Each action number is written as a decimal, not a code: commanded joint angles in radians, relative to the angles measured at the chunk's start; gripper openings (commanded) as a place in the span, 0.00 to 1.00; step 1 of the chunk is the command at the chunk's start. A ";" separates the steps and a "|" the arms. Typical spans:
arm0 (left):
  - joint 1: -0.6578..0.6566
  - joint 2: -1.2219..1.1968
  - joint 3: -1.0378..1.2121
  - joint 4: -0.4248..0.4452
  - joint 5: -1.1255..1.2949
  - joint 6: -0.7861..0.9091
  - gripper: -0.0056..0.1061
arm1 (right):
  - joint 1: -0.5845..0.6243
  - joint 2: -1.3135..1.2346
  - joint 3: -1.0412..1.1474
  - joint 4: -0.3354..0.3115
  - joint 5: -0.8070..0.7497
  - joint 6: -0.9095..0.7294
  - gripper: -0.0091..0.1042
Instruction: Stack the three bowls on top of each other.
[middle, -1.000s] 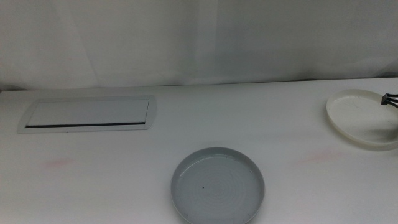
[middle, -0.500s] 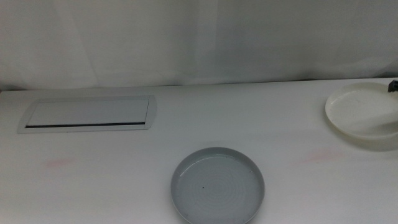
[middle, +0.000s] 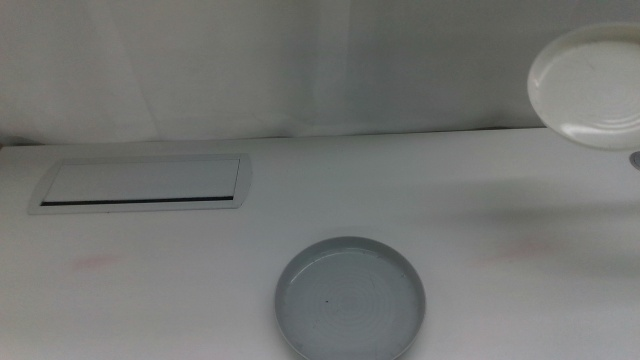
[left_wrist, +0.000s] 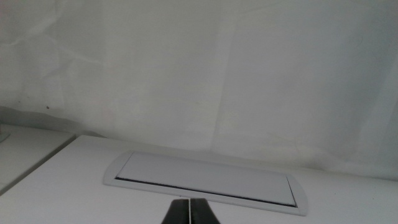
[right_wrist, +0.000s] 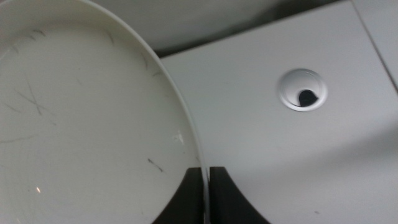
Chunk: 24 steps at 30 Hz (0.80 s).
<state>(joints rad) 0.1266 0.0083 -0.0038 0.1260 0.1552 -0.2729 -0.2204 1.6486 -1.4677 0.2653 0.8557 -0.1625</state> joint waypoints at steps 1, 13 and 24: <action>0.001 -0.036 0.039 -0.010 -0.003 -0.005 0.04 | 0.035 -0.073 0.005 0.041 0.036 -0.029 0.06; 0.001 -0.036 0.039 -0.010 -0.003 -0.005 0.04 | 0.399 -0.165 0.069 0.027 0.133 0.021 0.06; 0.001 -0.036 0.039 -0.010 -0.003 -0.005 0.04 | 0.714 -0.113 0.351 0.025 -0.125 0.111 0.06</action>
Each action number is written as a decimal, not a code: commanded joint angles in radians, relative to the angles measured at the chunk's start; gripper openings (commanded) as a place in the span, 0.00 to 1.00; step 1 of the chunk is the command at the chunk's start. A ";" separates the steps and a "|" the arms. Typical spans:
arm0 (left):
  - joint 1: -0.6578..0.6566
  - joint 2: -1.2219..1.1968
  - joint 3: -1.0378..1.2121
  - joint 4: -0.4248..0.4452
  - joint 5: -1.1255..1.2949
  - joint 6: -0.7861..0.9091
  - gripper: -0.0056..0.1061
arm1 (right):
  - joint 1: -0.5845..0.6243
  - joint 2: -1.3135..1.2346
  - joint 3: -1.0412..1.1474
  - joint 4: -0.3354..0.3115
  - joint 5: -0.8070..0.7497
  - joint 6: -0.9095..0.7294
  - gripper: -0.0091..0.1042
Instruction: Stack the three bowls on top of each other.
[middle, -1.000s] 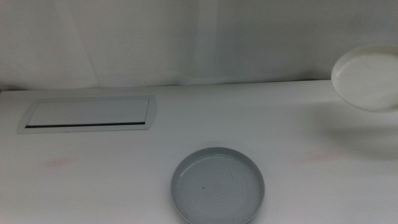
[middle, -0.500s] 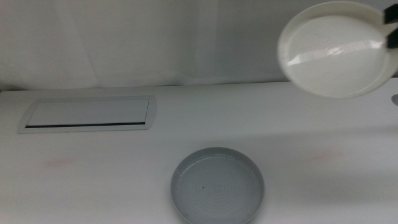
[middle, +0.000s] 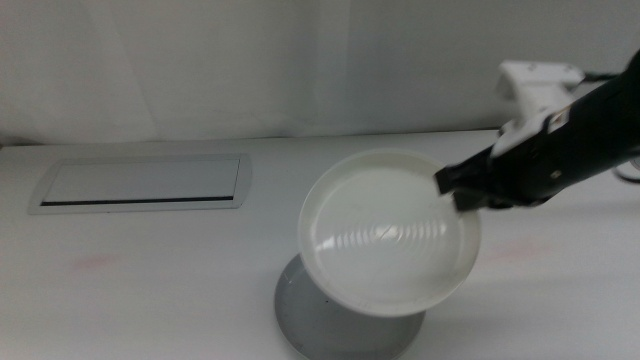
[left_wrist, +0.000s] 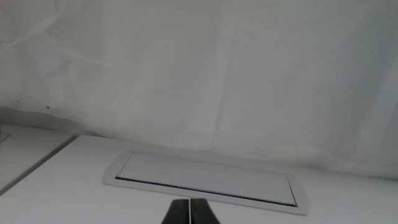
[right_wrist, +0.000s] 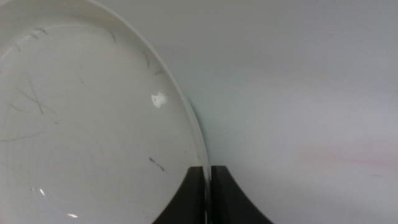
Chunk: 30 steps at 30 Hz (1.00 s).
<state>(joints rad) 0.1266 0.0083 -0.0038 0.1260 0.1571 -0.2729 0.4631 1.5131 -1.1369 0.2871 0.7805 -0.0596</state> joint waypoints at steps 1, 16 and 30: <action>0.001 -0.036 0.039 -0.010 -0.005 -0.005 0.04 | 0.044 0.041 0.019 0.004 -0.056 0.010 0.06; 0.001 -0.036 0.039 -0.010 -0.005 -0.005 0.04 | 0.129 0.293 0.019 0.017 -0.137 0.010 0.06; 0.001 -0.036 0.039 -0.010 -0.005 -0.005 0.02 | 0.134 0.316 0.019 -0.026 -0.150 0.009 0.50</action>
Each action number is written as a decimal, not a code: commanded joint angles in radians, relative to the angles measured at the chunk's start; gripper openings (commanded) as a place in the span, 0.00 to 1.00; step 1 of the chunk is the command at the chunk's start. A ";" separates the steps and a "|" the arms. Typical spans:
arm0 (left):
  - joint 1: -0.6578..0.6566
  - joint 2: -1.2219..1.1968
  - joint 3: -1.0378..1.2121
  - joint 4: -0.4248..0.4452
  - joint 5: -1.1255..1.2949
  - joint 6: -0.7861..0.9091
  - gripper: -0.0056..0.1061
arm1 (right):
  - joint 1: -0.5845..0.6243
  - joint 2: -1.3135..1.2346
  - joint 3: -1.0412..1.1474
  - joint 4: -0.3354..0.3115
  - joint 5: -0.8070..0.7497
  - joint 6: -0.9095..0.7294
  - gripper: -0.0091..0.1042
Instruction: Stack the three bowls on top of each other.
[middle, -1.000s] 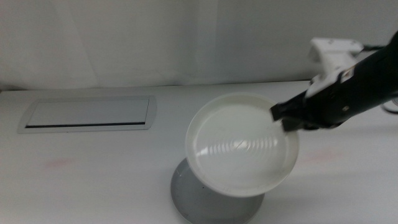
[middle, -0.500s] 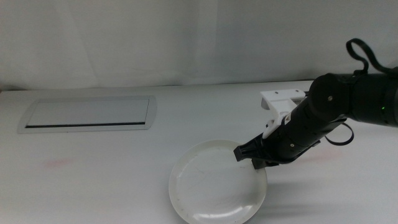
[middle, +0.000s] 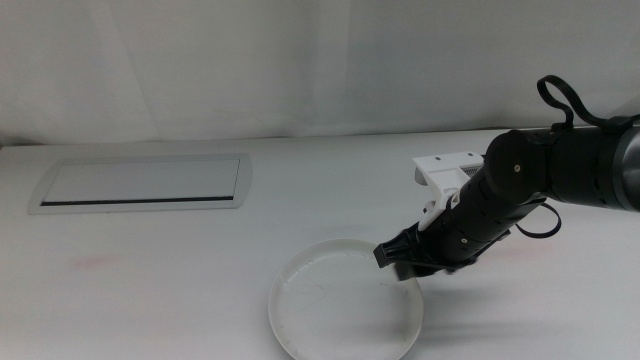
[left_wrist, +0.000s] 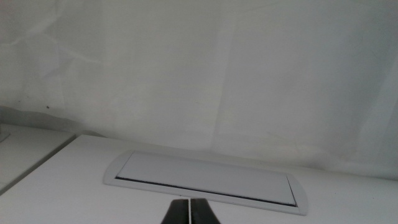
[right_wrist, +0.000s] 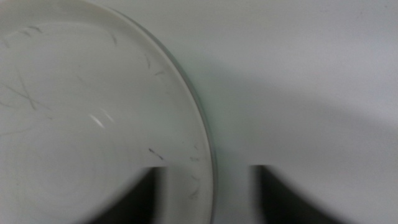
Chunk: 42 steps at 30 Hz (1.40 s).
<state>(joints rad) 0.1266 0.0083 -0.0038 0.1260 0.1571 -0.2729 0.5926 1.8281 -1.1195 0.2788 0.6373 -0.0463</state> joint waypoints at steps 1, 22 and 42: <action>0.001 -0.036 0.039 -0.010 -0.005 -0.005 0.02 | 0.004 0.001 0.002 -0.018 -0.007 -0.005 0.67; 0.001 -0.036 0.039 -0.010 -0.005 -0.005 0.02 | -0.250 -0.244 -0.143 -0.407 0.036 0.152 0.97; 0.001 -0.036 0.039 -0.010 -0.005 -0.005 0.02 | -0.563 -0.688 -0.007 -0.415 -0.047 0.070 0.06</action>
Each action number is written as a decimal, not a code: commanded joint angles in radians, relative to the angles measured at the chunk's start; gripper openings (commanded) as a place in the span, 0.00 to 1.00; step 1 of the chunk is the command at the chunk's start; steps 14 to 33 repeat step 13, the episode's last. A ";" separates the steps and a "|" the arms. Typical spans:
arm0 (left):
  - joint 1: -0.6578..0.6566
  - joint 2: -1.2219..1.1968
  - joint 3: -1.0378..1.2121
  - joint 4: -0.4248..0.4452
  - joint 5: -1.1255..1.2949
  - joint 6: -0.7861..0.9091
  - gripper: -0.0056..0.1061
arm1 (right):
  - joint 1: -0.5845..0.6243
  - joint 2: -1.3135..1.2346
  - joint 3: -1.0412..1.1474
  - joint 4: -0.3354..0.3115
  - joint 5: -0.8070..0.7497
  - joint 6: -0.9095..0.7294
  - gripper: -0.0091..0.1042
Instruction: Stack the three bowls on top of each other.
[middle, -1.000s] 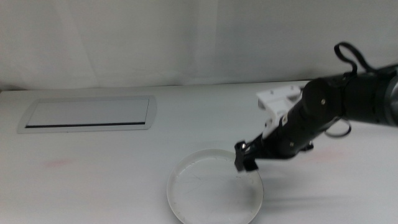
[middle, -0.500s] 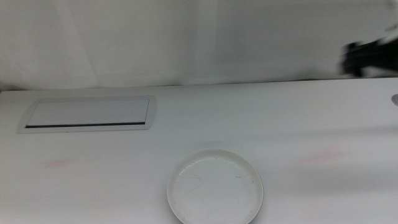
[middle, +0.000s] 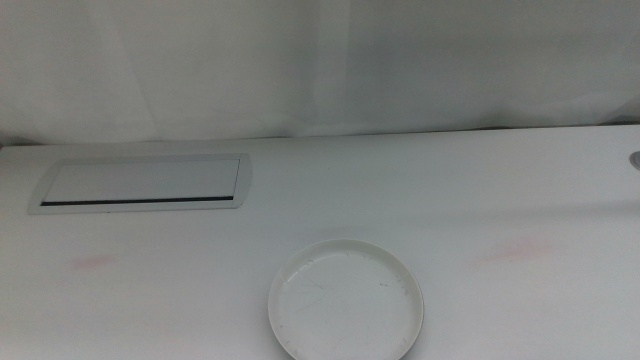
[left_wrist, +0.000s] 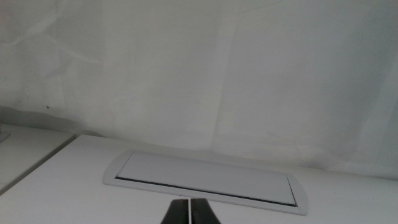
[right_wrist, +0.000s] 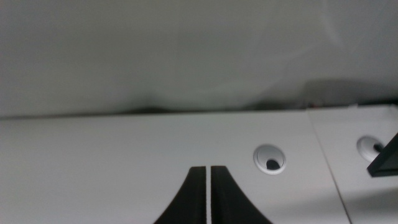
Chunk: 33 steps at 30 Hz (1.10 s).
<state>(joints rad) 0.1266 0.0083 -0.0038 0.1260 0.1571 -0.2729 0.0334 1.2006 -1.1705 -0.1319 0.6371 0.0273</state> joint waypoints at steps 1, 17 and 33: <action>0.001 -0.036 0.039 -0.010 -0.005 -0.005 0.02 | -0.004 -0.108 0.086 -0.004 -0.076 -0.004 0.06; 0.001 -0.036 0.039 -0.010 -0.005 -0.005 0.02 | -0.004 -0.838 0.618 0.010 -0.293 0.006 0.06; 0.001 -0.036 0.039 -0.010 -0.005 -0.005 0.02 | -0.004 -0.838 0.618 0.010 -0.293 0.006 0.06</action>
